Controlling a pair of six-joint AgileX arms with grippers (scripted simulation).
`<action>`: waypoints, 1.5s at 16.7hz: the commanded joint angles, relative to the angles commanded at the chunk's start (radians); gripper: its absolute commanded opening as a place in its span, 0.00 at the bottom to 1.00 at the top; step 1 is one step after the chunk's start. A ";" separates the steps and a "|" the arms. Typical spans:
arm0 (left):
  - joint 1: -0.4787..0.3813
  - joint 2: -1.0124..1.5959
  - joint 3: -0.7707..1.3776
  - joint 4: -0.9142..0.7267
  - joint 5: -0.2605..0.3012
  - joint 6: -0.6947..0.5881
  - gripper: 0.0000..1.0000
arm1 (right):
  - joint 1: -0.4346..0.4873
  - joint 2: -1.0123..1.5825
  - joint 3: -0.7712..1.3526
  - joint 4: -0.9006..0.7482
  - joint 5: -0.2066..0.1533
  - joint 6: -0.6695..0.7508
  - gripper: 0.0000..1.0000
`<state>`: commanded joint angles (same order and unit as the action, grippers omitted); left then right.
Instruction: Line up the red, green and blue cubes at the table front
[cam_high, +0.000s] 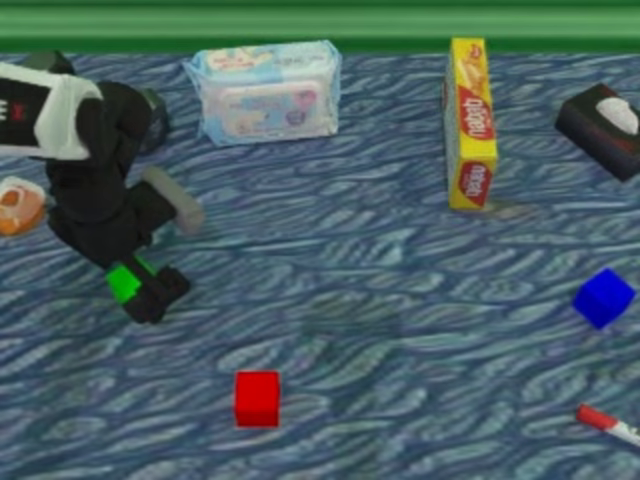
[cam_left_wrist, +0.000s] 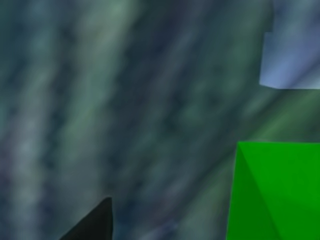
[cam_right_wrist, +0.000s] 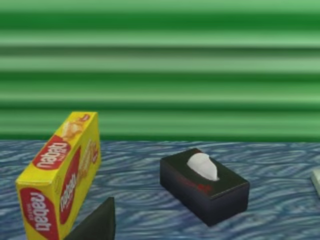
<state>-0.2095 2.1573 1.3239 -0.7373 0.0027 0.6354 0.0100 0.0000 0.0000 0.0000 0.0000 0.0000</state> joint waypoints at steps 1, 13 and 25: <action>0.000 0.000 0.000 0.000 0.000 0.000 1.00 | 0.000 0.000 0.000 0.000 0.000 0.000 1.00; 0.000 0.000 0.000 0.000 0.000 0.000 0.17 | 0.000 0.000 0.000 0.000 0.000 0.000 1.00; 0.001 -0.019 0.005 -0.014 0.007 -0.005 0.00 | 0.000 0.000 0.000 0.000 0.000 0.000 1.00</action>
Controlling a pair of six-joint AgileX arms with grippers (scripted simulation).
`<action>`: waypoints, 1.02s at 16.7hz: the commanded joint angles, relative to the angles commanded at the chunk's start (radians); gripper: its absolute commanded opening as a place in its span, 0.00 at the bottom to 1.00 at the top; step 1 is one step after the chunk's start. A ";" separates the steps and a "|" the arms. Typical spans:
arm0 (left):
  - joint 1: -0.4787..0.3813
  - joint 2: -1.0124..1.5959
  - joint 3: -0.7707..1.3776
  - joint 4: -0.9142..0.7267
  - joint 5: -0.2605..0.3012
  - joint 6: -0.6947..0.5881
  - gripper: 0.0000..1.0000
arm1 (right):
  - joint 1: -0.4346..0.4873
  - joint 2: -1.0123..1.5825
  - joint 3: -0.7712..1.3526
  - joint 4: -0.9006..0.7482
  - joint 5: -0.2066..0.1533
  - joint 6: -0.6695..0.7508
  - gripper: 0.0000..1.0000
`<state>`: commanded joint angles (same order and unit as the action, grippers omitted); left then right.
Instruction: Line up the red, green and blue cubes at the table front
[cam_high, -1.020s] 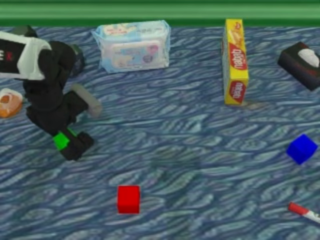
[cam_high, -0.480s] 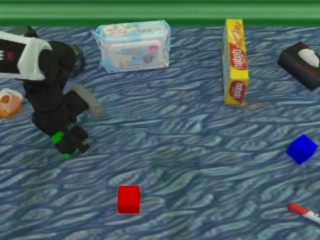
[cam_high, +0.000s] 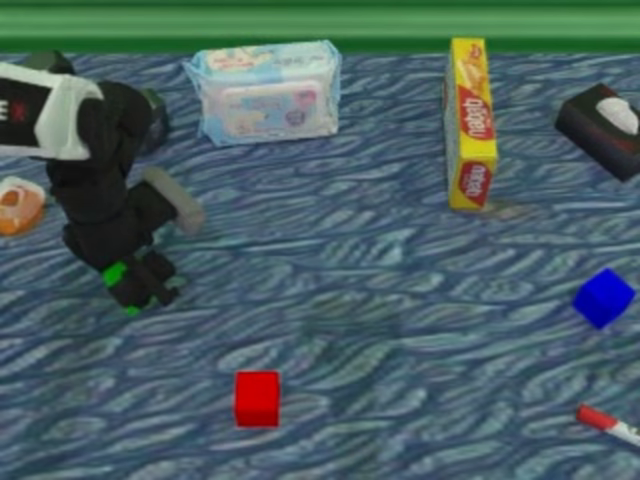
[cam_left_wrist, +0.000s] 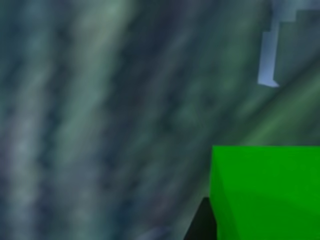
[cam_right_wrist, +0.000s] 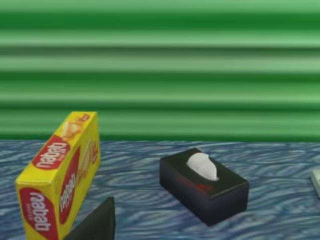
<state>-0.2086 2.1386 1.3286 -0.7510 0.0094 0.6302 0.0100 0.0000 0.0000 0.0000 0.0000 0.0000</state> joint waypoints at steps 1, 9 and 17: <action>0.002 -0.006 0.008 -0.014 0.000 -0.001 0.00 | 0.000 0.000 0.000 0.000 0.000 0.000 1.00; 0.018 -0.114 0.123 -0.238 -0.001 -0.002 0.00 | 0.000 0.000 0.000 0.000 0.000 0.000 1.00; -0.057 -0.109 0.132 -0.247 -0.002 0.012 0.00 | 0.000 0.000 0.000 0.000 0.000 0.000 1.00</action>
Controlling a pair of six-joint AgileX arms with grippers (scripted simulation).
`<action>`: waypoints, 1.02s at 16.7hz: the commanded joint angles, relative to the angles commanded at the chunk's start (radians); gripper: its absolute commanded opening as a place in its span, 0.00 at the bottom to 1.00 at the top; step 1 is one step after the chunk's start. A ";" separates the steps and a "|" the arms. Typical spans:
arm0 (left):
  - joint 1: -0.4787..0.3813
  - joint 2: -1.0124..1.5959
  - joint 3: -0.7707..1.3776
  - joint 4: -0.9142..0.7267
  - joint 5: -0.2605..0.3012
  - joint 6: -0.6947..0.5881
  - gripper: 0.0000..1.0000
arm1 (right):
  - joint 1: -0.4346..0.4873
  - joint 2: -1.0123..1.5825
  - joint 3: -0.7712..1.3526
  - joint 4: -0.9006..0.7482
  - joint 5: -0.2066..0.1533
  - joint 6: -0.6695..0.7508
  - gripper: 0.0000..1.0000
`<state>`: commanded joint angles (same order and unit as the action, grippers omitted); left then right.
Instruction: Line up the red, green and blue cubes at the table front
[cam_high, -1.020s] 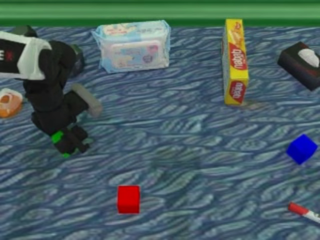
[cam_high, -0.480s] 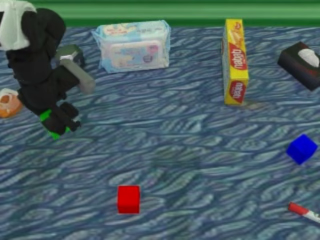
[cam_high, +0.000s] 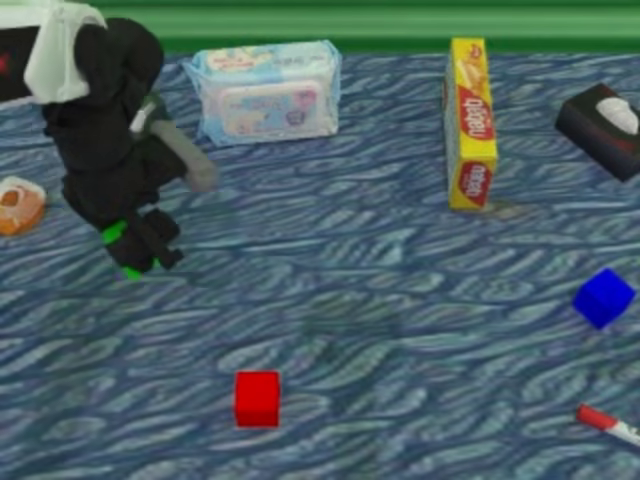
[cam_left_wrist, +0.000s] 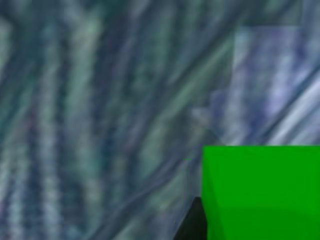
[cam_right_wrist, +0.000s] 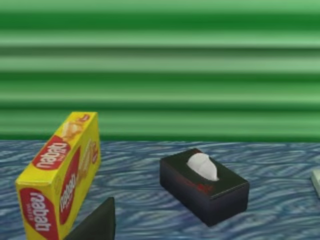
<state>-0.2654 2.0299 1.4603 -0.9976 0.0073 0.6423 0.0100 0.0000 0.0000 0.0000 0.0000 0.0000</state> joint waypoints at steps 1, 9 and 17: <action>-0.043 0.000 0.003 -0.006 0.000 0.006 0.00 | 0.000 0.000 0.000 0.000 0.000 0.000 1.00; -0.526 -0.035 0.005 -0.049 0.000 0.068 0.00 | 0.000 0.000 0.000 0.000 0.000 0.000 1.00; -0.587 -0.048 0.002 -0.044 -0.002 0.077 0.00 | 0.000 0.000 0.000 0.000 0.000 0.000 1.00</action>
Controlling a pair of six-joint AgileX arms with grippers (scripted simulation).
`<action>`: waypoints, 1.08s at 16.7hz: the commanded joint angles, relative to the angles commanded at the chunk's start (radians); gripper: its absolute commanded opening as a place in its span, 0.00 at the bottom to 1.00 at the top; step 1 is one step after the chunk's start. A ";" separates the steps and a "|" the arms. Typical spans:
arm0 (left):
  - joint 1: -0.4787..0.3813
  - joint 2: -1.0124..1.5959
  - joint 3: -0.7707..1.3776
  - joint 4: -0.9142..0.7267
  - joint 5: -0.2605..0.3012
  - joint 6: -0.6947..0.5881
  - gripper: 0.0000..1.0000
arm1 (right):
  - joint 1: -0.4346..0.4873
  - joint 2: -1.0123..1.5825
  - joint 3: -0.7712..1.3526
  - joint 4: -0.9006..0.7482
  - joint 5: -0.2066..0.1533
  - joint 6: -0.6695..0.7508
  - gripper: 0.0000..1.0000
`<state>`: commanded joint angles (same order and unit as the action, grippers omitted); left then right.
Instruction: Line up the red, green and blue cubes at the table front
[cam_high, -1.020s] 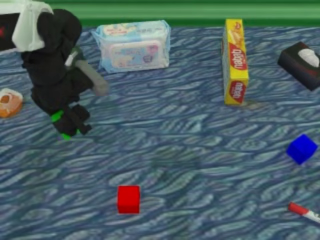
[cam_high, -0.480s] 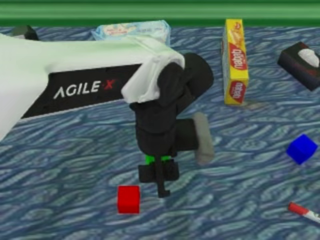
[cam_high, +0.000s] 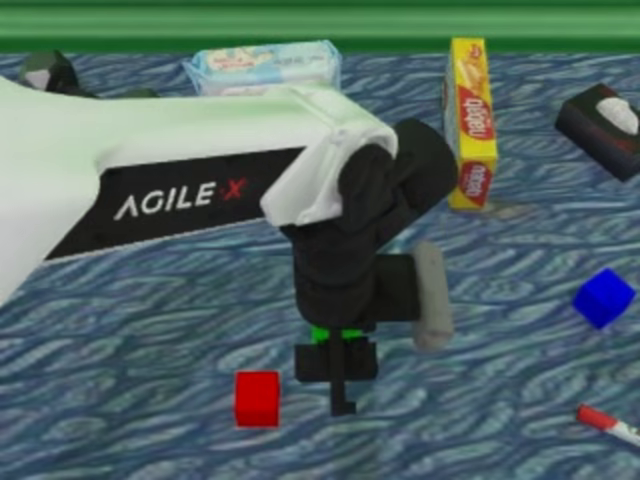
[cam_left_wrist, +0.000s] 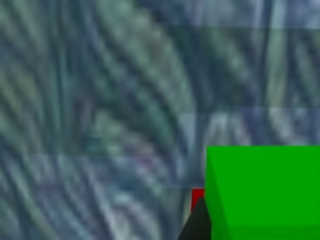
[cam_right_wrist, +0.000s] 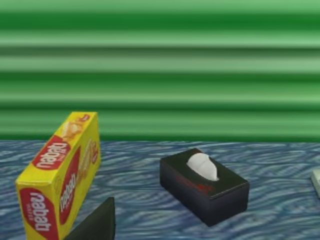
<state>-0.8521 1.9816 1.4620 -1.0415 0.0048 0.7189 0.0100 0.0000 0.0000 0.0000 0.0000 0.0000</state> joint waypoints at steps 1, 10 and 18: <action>0.001 0.005 -0.009 0.014 0.000 -0.001 0.00 | 0.000 0.000 0.000 0.000 0.000 0.000 1.00; -0.004 0.104 -0.133 0.241 0.001 0.001 0.00 | 0.000 0.000 0.000 0.000 0.000 0.000 1.00; -0.004 0.104 -0.133 0.241 0.001 0.001 0.45 | 0.000 0.000 0.000 0.000 0.000 0.000 1.00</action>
<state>-0.8565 2.0851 1.3286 -0.8009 0.0055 0.7198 0.0100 0.0000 0.0000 0.0000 0.0000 0.0000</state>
